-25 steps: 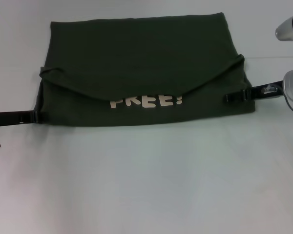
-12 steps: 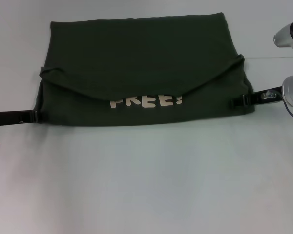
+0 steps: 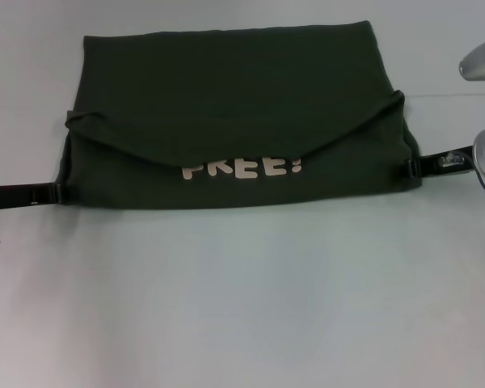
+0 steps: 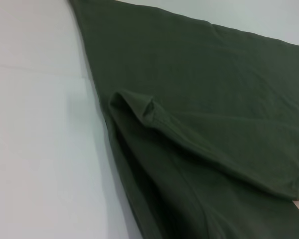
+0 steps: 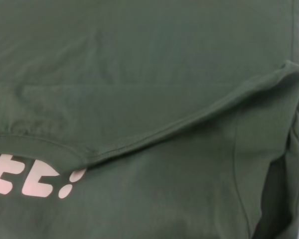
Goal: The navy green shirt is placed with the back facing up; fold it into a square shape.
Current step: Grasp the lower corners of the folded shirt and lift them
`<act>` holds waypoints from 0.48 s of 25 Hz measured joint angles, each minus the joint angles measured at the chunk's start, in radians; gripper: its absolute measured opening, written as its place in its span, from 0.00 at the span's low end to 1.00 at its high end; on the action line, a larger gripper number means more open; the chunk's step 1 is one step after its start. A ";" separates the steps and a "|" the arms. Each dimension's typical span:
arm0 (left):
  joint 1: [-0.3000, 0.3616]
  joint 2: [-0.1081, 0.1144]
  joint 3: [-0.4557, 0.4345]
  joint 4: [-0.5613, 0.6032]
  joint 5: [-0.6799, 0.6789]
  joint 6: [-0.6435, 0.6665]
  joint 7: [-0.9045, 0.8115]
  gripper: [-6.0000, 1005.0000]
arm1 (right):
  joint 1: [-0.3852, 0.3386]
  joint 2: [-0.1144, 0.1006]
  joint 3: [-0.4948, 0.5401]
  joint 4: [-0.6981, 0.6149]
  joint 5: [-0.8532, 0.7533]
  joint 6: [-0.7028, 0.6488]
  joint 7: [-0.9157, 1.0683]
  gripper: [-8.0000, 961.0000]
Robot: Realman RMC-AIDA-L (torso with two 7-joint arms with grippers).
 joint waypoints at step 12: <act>-0.002 0.016 0.000 0.001 -0.001 0.035 -0.008 0.06 | -0.019 -0.004 0.007 -0.019 0.002 -0.022 -0.008 0.04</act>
